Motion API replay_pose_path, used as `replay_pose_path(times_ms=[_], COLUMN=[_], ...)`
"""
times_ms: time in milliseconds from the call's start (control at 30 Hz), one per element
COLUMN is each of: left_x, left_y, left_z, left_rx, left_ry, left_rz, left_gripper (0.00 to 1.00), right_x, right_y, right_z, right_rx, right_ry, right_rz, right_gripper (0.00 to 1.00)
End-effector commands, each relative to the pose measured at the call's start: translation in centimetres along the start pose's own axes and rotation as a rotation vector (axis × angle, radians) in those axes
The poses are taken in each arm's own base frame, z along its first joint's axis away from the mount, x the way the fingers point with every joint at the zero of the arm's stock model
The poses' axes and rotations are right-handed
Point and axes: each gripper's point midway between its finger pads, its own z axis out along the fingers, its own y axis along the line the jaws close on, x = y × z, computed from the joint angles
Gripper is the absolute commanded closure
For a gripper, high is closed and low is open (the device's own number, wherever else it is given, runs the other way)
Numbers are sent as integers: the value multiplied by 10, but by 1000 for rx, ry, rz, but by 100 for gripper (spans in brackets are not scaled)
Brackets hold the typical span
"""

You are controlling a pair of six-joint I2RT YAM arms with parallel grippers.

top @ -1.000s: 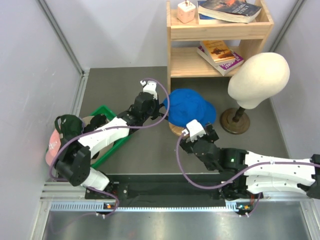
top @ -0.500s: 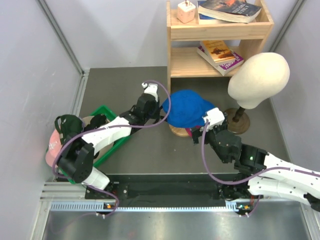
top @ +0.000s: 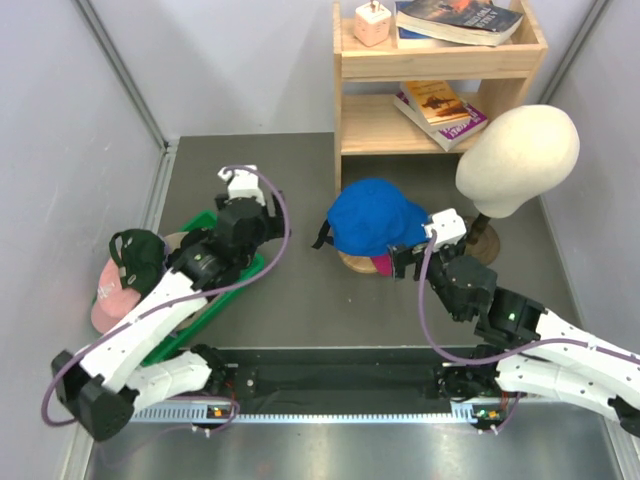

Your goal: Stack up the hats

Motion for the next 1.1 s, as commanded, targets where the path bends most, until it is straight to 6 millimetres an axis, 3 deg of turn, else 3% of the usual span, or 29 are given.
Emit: replay_pose_path(times_ms=[0, 67, 200, 267, 300, 400, 500, 700, 833, 1033, 1067], left_x=[-6, -22, -27, -29, -30, -25, -28, -10, 5, 20, 22], left_y=[75, 102, 151, 168, 188, 219, 231, 257, 266, 277, 278], left_z=[-44, -65, -91, -94, -94, -82, -82, -75, -71, -66, -65], left_rx=[-296, -417, -670, -755, -811, -809, -878, -987, -978, -982, -981], left_ry=[-21, -86, -101, -86, -65, -8, 5, 84, 118, 177, 187], left_rz=[81, 85, 158, 202, 182, 110, 84, 93, 49, 21, 18], left_gripper=[6, 1, 1, 1, 1, 5, 7, 10, 33, 44, 54], right_x=[-11, -9, -6, -6, -6, -6, -3, -4, -2, -2, -3], right_y=[-1, 1, 8, 12, 16, 21, 23, 24, 23, 22, 22], right_z=[0, 1, 2, 3, 4, 6, 8, 7, 7, 6, 5], right_rx=[-9, -16, -55, -74, -96, -119, -128, -149, -150, -152, -152], right_ry=[-53, -57, -66, -70, -72, -73, -72, -83, -81, -85, -89], right_rz=[55, 63, 72, 79, 79, 75, 62, 67, 70, 76, 78], right_gripper=[0, 0, 0, 0, 0, 0, 0, 0, 0, 0, 0])
